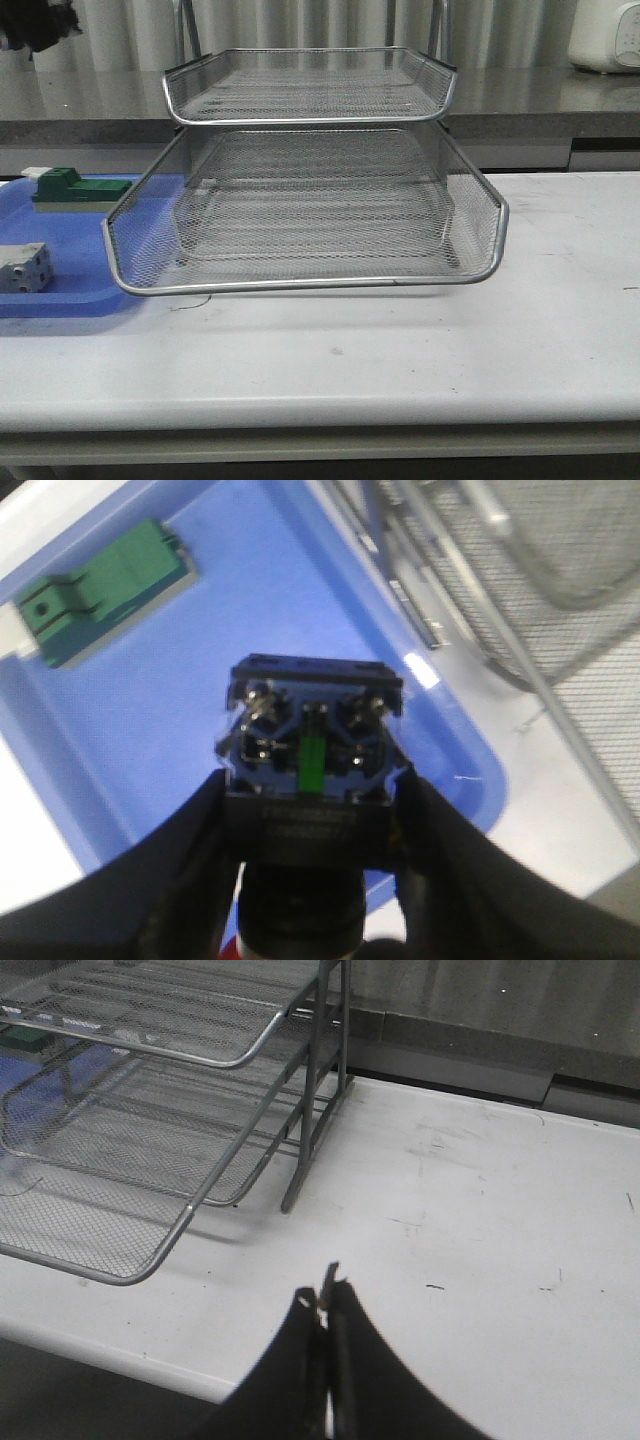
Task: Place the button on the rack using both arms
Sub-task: 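Carry the red button with the left gripper over the pulled-out tray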
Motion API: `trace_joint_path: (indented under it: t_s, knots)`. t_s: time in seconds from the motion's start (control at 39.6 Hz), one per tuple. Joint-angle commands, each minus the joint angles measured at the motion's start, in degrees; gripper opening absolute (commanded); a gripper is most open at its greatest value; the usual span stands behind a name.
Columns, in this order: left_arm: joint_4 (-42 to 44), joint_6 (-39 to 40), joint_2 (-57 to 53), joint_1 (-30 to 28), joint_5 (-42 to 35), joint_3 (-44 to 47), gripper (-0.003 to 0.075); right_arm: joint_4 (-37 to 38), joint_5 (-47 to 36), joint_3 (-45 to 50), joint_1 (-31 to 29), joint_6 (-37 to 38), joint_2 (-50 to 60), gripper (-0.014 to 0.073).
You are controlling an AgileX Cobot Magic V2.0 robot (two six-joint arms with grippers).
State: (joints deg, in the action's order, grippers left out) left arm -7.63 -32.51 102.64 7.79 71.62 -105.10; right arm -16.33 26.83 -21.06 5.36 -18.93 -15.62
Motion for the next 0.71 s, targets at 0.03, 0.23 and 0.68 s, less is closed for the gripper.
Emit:
trace_joint_path:
  t_s: [0.03,0.23,0.68]
  knots:
    - [-4.6,0.8,-4.5,5.7,2.5,1.3,0.02,-0.1,-4.0,-1.5,-0.1,0.0,-0.5,-0.0109]
    - [-7.8,0.8,-4.5,16.5,0.8,4.3,0.02,-0.1,-4.0,-1.5,-0.1,0.0,-0.5,-0.0109]
    - [-6.5,0.8,4.9,25.5,-10.5,5.0,0.02,-0.1,-4.0,-1.5,-0.1,0.0,-0.5,-0.0109]
